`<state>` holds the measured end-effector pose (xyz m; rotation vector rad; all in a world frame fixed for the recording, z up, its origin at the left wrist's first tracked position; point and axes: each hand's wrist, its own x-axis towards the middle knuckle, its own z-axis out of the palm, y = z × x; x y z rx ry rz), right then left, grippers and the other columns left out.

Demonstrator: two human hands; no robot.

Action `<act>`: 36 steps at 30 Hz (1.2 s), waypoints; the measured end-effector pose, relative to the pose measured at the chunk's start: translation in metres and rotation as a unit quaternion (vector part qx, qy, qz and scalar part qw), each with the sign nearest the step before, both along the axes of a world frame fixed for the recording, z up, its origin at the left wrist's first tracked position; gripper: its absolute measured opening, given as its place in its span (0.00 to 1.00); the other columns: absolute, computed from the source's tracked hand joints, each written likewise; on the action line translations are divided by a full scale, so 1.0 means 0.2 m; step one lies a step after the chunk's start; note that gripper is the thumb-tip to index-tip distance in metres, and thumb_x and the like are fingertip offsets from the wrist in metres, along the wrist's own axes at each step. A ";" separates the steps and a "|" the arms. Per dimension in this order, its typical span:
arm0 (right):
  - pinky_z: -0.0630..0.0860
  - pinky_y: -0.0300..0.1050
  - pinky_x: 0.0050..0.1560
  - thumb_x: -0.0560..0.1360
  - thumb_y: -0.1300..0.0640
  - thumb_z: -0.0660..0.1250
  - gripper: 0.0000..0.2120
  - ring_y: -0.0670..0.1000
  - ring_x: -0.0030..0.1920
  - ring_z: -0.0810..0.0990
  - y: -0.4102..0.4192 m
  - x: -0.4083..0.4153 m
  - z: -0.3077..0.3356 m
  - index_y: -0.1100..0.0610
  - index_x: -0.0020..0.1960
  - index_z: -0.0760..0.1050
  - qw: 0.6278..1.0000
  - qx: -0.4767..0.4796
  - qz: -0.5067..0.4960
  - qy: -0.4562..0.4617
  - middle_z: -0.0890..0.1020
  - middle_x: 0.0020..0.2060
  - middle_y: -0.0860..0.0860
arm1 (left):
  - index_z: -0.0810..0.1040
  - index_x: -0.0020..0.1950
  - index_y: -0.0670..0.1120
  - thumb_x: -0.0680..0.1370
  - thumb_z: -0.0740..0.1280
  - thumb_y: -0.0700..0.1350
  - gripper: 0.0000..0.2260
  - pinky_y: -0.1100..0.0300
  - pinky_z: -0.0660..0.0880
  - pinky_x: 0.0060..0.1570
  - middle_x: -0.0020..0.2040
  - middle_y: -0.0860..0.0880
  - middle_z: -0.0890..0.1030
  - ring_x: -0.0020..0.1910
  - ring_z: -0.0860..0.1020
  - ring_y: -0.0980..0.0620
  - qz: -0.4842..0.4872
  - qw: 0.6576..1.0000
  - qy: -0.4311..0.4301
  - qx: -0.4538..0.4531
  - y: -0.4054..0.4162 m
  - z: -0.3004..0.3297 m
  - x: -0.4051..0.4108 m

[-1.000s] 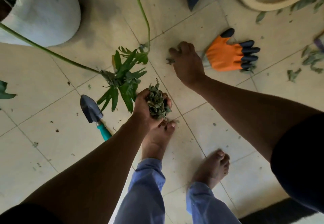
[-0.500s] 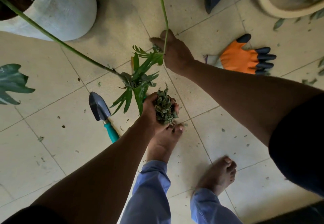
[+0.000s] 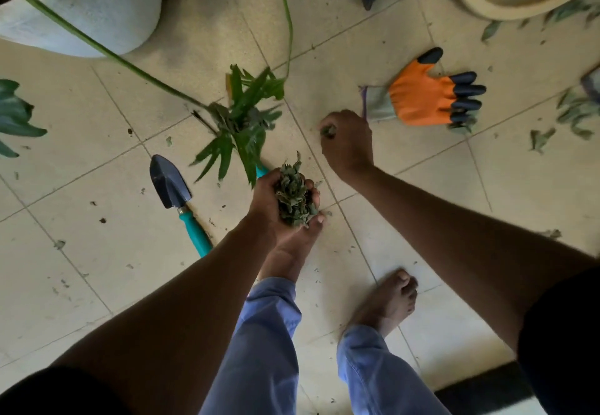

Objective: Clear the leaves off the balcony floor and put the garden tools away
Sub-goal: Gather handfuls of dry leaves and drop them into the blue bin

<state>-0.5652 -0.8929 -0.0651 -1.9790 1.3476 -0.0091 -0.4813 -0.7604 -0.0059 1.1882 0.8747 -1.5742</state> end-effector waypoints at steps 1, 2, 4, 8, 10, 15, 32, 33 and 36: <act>0.80 0.49 0.50 0.72 0.65 0.70 0.08 0.51 0.47 0.82 0.04 -0.06 0.07 0.55 0.47 0.85 0.999 0.015 -0.027 -0.014 0.85 0.46 0.51 | 0.76 0.34 0.45 0.79 0.55 0.52 0.19 0.53 0.69 0.43 0.36 0.46 0.76 0.35 0.75 0.45 -0.004 1.000 -0.002 0.007 0.01 0.01 -0.03; 0.80 0.47 0.51 0.73 0.64 0.72 0.07 0.48 0.46 0.83 0.08 -0.12 0.15 0.54 0.47 0.85 0.998 0.031 -0.049 -0.034 0.85 0.45 0.49 | 0.76 0.35 0.45 0.79 0.55 0.52 0.18 0.52 0.67 0.44 0.36 0.46 0.76 0.36 0.75 0.45 -0.007 1.000 -0.004 0.020 0.01 0.02 -0.05; 0.80 0.40 0.50 0.72 0.61 0.74 0.06 0.43 0.45 0.83 0.15 -0.23 0.33 0.54 0.48 0.85 0.992 0.067 -0.084 -0.067 0.86 0.44 0.46 | 0.75 0.37 0.46 0.77 0.58 0.51 0.14 0.53 0.68 0.43 0.37 0.46 0.76 0.35 0.75 0.46 -0.019 0.999 -0.012 0.040 0.00 0.05 -0.11; 0.80 0.37 0.49 0.72 0.61 0.75 0.07 0.42 0.45 0.84 0.26 -0.39 0.67 0.53 0.49 0.86 0.978 0.109 -0.139 -0.113 0.86 0.43 0.44 | 0.76 0.44 0.44 0.79 0.60 0.48 0.10 0.58 0.77 0.37 0.38 0.44 0.78 0.35 0.78 0.46 -0.004 0.999 -0.014 0.052 -0.01 0.12 -0.27; 0.80 0.38 0.49 0.73 0.62 0.74 0.08 0.43 0.45 0.84 0.31 -0.43 0.79 0.53 0.50 0.85 0.972 0.122 -0.148 -0.136 0.86 0.43 0.43 | 0.80 0.53 0.43 0.78 0.64 0.48 0.12 0.56 0.80 0.40 0.48 0.42 0.83 0.44 0.83 0.44 -0.039 0.997 -0.033 0.066 -0.02 0.18 -0.32; 0.77 0.38 0.47 0.73 0.63 0.73 0.10 0.44 0.45 0.81 0.45 -0.53 0.91 0.50 0.50 0.86 0.992 0.004 -0.081 -0.095 0.86 0.43 0.45 | 0.86 0.32 0.42 0.81 0.63 0.45 0.21 0.59 0.80 0.37 0.35 0.44 0.85 0.32 0.85 0.51 -0.097 0.992 -0.052 0.065 -0.09 0.39 -0.51; 0.84 0.49 0.49 0.78 0.68 0.64 0.19 0.55 0.48 0.84 0.49 -0.96 1.13 0.60 0.68 0.75 0.996 -0.029 -0.026 -0.080 0.84 0.53 0.56 | 0.73 0.29 0.47 0.83 0.57 0.47 0.22 0.69 0.70 0.24 0.24 0.50 0.74 0.26 0.75 0.52 -0.346 0.909 -0.233 0.007 -0.22 0.74 -0.90; 0.83 0.47 0.48 0.78 0.66 0.65 0.18 0.54 0.48 0.84 0.49 -0.97 1.14 0.60 0.68 0.74 0.995 -0.034 -0.044 -0.081 0.84 0.53 0.55 | 0.75 0.27 0.47 0.84 0.57 0.47 0.25 0.70 0.70 0.22 0.23 0.51 0.75 0.27 0.76 0.53 -0.326 0.922 -0.207 -0.029 -0.22 0.75 -0.92; 0.81 0.48 0.40 0.76 0.68 0.67 0.12 0.53 0.43 0.81 0.48 -0.98 1.13 0.60 0.58 0.76 0.993 -0.047 -0.074 -0.079 0.80 0.49 0.54 | 0.73 0.31 0.47 0.87 0.51 0.41 0.26 0.75 0.68 0.22 0.17 0.58 0.72 0.24 0.77 0.62 -0.246 0.955 -0.162 -0.041 -0.19 0.78 -0.92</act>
